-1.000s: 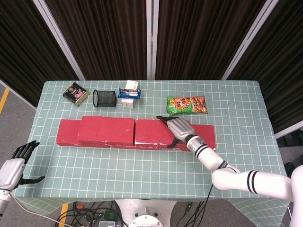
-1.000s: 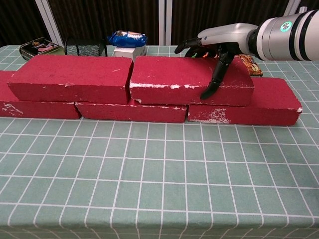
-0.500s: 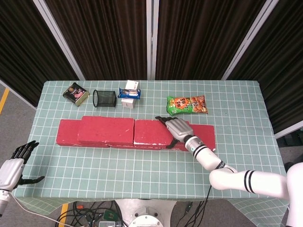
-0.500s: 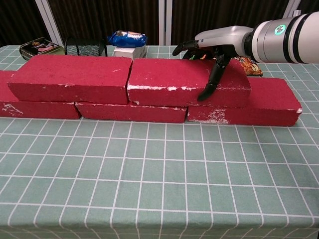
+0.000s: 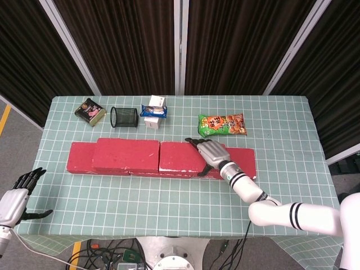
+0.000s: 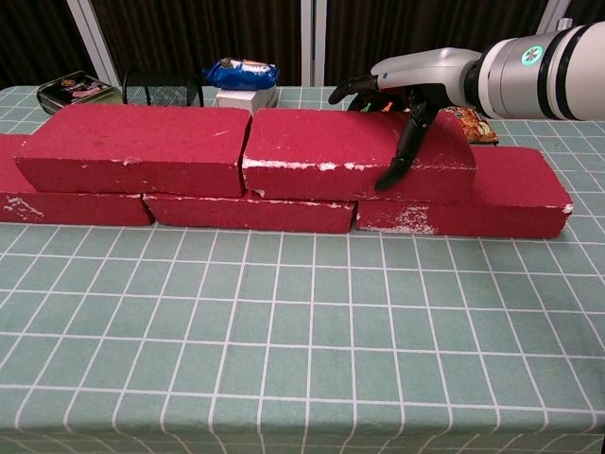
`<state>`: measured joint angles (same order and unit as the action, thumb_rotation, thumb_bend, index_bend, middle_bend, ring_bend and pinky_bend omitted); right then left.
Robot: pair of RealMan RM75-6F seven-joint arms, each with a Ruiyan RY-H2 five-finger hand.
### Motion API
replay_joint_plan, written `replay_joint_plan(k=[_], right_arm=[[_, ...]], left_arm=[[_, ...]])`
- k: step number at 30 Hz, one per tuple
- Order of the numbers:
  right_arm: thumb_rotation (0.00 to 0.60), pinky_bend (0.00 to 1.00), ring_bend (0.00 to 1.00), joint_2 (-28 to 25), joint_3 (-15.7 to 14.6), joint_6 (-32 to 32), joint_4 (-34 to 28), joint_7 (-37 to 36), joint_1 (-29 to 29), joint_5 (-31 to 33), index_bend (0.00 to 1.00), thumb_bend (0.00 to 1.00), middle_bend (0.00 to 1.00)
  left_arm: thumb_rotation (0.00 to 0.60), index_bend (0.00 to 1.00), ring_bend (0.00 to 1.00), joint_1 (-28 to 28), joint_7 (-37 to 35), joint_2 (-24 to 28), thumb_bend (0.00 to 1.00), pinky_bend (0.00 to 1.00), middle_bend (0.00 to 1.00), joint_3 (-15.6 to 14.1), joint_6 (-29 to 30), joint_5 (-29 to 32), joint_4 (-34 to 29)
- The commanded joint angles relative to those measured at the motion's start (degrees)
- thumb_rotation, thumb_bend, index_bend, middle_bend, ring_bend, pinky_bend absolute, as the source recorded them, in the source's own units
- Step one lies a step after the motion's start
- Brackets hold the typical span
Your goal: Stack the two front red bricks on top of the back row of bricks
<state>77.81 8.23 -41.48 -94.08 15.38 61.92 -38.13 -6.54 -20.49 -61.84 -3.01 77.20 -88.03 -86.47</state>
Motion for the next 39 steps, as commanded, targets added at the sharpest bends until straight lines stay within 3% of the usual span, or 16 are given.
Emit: replay_joint_plan(k=[1, 39], right_arm=[[0.600, 0.18, 0.13, -0.04, 0.02, -0.17, -0.06, -0.03, 0.01, 0.07, 0.00, 0.01, 0.16], [0.600, 0.18, 0.13, 0.50, -0.32, -0.67, -0.18, 0.89, 1.47, 2.61, 0.00, 0.01, 0.16]], left_arm=[[0.600, 0.02, 0.00, -0.01, -0.13, 0.02, 0.00, 0.00, 0.00, -0.01, -0.03, 0.00, 0.04], [0.600, 0.02, 0.00, 0.03, -2.28, -0.16, 0.00, 0.00, 0.00, -0.36, -0.40, -0.20, 0.90]])
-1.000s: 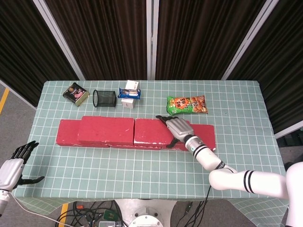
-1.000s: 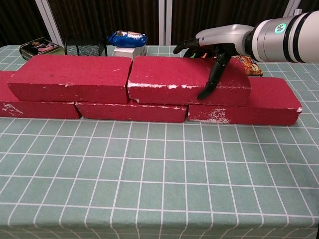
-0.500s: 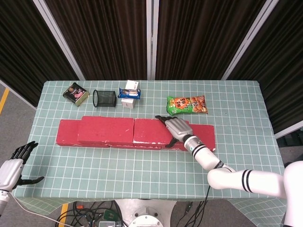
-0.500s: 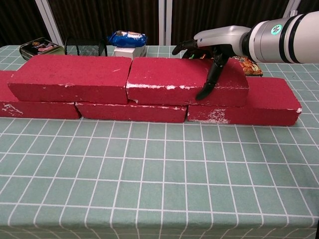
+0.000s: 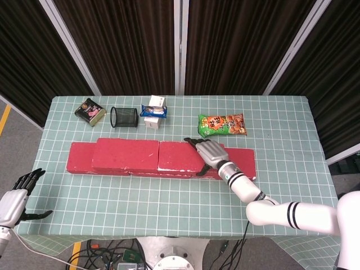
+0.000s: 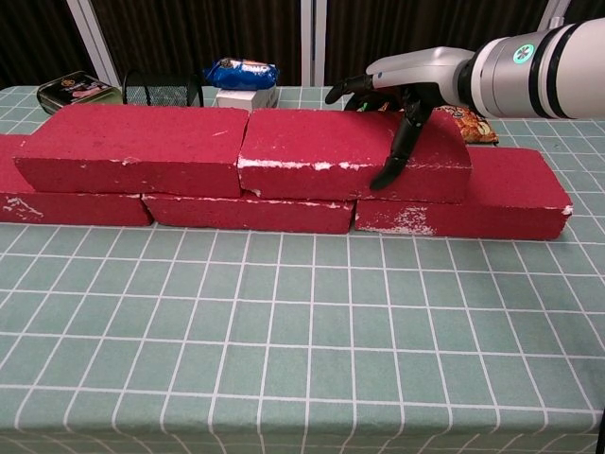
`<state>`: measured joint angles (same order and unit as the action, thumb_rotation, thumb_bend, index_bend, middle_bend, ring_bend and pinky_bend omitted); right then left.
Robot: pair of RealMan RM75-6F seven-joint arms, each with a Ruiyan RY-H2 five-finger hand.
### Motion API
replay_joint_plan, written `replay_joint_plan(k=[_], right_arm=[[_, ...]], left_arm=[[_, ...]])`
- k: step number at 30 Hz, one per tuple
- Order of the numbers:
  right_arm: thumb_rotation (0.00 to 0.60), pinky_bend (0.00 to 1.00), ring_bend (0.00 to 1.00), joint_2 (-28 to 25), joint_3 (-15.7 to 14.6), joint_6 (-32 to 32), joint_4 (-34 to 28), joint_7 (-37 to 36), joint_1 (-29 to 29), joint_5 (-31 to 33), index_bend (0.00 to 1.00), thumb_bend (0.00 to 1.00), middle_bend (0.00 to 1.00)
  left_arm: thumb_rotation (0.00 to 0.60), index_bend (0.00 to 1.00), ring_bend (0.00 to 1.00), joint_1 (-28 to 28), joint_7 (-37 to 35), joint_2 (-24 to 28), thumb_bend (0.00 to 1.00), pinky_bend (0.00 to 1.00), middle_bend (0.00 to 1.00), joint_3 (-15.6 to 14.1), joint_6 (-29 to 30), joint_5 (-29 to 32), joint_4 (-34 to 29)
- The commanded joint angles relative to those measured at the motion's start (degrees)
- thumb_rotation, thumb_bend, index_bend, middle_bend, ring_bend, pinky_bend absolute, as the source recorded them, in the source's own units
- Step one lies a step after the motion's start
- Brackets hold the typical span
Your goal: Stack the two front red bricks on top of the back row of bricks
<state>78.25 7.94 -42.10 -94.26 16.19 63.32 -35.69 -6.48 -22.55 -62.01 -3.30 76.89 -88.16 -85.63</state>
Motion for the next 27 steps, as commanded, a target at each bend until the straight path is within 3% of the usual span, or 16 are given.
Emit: replay_joint_plan(k=[1, 10, 16, 19, 27], right_arm=[[0.600, 0.18, 0.13, 0.17, -0.11, -0.06, 0.12, 0.18, 0.15, 0.39, 0.00, 0.01, 0.16], [0.600, 0.17, 0.12, 0.73, -0.49, 0.62, 0.86, 0.47, 0.67, 1.39, 0.00, 0.01, 0.15], [0.600, 0.07, 0.01, -0.16, -0.70, 3.14, 0.63, -0.16, 1.26, 2.25, 0.00, 0.00, 0.07], [0.600, 0.01, 0.00, -0.38, -0.77, 3.76, 0.58, -0.66, 1.31, 1.89, 0.00, 0.00, 0.01], [0.600, 0.00, 0.00, -0.55, -0.39, 2.68, 0.02, -2.10, 0.54, -0.35, 0.00, 0.00, 0.00]], left_arm=[[0.600, 0.02, 0.00, -0.03, -0.33, 0.03, 0.00, 0.00, 0.00, -0.09, -0.12, -0.08, 0.10], [0.600, 0.02, 0.00, 0.07, -0.82, -0.04, 0.00, 0.00, 0.00, -0.17, -0.10, -0.05, 0.41], [0.600, 0.02, 0.00, 0.05, -1.07, -0.13, 0.00, 0.00, 0.00, -0.16, -0.08, -0.10, 0.62], [0.600, 0.02, 0.00, 0.07, -1.11, -0.12, 0.00, 0.00, 0.00, -0.15, -0.04, -0.09, 0.63], [0.600, 0.02, 0.00, 0.14, -1.39, 0.08, 0.00, 0.00, 0.00, -0.13, 0.14, -0.11, 0.47]])
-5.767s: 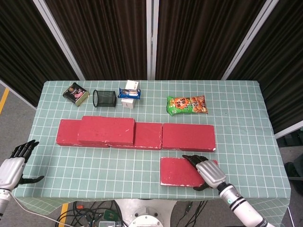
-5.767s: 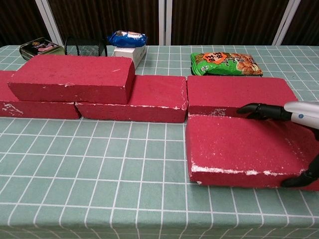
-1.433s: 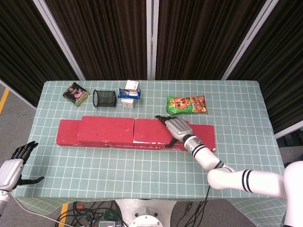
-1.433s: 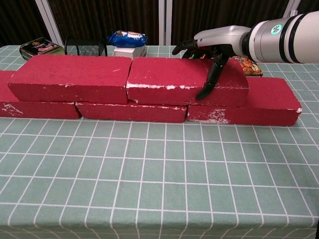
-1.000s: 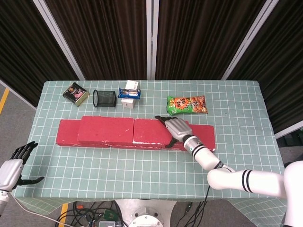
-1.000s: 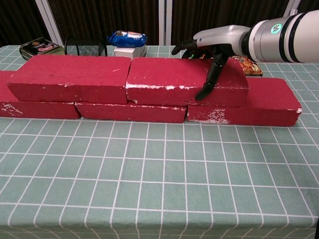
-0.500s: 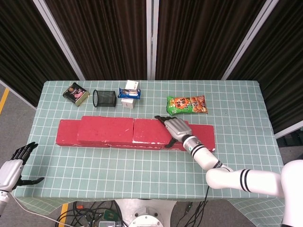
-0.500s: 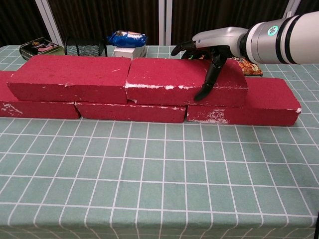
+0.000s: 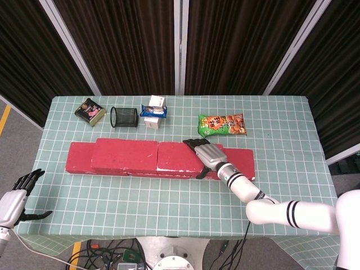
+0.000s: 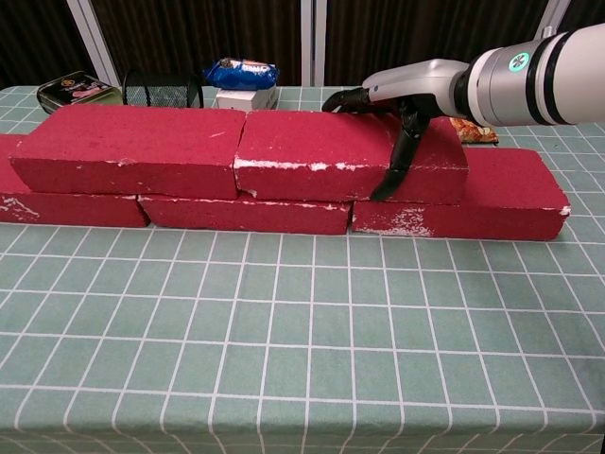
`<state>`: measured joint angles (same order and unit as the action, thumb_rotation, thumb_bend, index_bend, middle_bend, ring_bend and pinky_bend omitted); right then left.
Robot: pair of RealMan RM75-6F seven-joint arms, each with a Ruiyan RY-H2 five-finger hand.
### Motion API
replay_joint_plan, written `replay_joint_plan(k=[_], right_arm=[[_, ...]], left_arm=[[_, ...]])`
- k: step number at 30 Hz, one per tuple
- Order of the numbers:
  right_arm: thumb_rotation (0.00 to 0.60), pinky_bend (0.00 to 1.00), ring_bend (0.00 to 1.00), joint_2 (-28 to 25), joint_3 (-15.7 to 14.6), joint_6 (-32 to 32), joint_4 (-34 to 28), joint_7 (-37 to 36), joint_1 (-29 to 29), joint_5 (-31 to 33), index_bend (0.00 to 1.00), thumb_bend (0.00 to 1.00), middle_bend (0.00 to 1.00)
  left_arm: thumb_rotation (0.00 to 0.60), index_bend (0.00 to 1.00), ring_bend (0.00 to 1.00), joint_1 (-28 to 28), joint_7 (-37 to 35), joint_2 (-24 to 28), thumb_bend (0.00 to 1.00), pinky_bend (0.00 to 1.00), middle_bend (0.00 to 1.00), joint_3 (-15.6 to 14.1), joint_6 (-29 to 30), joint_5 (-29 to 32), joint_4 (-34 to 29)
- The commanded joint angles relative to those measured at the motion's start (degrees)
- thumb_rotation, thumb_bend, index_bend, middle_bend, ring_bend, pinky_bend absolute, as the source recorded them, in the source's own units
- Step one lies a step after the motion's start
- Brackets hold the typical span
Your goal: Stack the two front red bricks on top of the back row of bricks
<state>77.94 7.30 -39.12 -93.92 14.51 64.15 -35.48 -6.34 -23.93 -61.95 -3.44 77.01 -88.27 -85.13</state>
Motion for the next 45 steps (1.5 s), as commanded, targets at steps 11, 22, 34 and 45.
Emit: replay_joint_plan(k=[11, 22, 34, 45], right_arm=[[0.600, 0.00, 0.00, -7.44, 1.66, -5.27, -8.77, -4.52, -5.73, -8.59, 0.00, 0.00, 0.00], [0.600, 0.00, 0.00, -18.82, -2.68, -19.58, -16.69, -9.28, -20.71, -27.23, 0.00, 0.00, 0.00], [0.600, 0.00, 0.00, -18.59, -11.64, -37.41, -7.80, -17.57, -39.80, -43.50, 0.00, 0.00, 0.00], [0.600, 0.00, 0.00, -13.04, -14.78, -51.48, 1.57, -12.43, -54.03, -47.84, 0.00, 0.00, 0.00]], left_arm=[[0.600, 0.02, 0.00, -0.11, 0.85, 0.27, 0.00, 0.00, 0.00, 0.22, 0.23, -0.04, -0.92], [0.600, 0.02, 0.00, -0.53, 4.79, 0.67, 0.00, 0.00, 0.00, 0.71, 0.30, 0.11, -3.66], [0.600, 0.02, 0.00, -0.68, 8.30, 0.07, 0.00, 0.00, 0.00, 0.72, 0.17, 0.24, -5.65], [0.600, 0.02, 0.00, 0.50, 13.82, -1.85, 0.00, 0.00, 0.00, 1.29, 2.92, 0.49, -5.04]])
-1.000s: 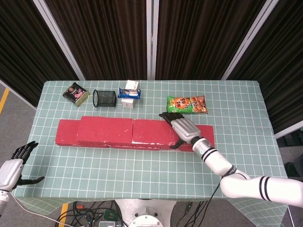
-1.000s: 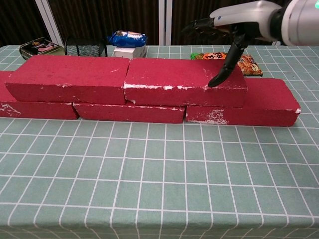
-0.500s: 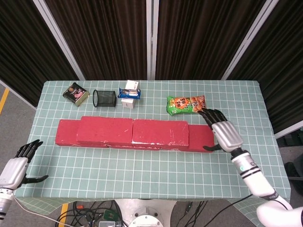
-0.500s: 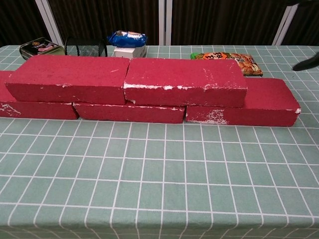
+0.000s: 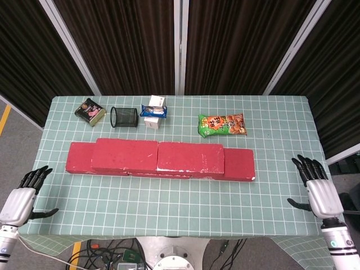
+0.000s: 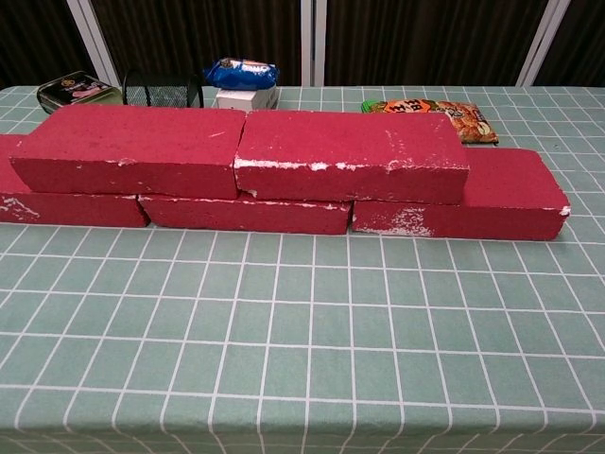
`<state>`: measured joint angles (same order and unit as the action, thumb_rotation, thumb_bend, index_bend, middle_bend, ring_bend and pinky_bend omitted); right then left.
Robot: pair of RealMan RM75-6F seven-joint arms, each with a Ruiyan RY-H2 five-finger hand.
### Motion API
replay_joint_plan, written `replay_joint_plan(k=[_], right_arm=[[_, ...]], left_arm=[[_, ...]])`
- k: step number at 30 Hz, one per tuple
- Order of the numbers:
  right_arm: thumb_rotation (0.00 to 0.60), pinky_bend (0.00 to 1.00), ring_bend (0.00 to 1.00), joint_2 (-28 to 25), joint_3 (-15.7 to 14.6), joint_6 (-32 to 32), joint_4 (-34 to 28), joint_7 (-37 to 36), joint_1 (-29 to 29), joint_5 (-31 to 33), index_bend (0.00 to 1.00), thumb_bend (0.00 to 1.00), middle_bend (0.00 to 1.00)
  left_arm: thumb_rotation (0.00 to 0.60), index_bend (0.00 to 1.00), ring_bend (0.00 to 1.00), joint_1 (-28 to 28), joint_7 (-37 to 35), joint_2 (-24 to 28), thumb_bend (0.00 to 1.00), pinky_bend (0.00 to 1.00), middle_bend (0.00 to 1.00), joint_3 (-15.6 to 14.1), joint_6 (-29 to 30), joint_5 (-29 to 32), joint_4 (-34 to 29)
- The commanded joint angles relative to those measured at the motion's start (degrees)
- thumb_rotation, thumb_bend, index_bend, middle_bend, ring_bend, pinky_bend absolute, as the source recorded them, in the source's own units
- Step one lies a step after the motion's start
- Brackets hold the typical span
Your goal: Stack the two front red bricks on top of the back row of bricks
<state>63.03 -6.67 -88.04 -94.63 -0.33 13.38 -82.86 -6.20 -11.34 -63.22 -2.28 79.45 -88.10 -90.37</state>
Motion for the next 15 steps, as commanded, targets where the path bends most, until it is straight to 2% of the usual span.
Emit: replay_joint_plan(k=[1, 9, 15], right_arm=[[0.600, 0.00, 0.00, 2.39, -0.76, -3.18, 2.83, 3.55, -4.40, 0.10, 0.00, 0.00, 0.00], [0.600, 0.00, 0.00, 3.93, -0.37, -3.86, 4.53, 5.25, -8.91, 1.57, 0.00, 0.00, 0.00], [0.600, 0.00, 0.00, 3.96, 0.85, -3.03, 4.19, 4.73, -9.96, 1.34, 0.00, 0.00, 0.00]], left_arm=[[0.600, 0.02, 0.00, 0.49, 2.13, -0.79, 0.00, 0.00, 0.00, 0.24, 0.73, 0.50, 0.24], [0.600, 0.02, 0.00, 1.36, 5.53, -1.25, 0.00, 0.00, 0.00, 0.92, 3.17, 0.48, 0.22], [0.600, 0.02, 0.00, 1.64, 4.61, -1.05, 0.00, 0.00, 0.00, 0.72, 3.38, 0.21, 0.80]])
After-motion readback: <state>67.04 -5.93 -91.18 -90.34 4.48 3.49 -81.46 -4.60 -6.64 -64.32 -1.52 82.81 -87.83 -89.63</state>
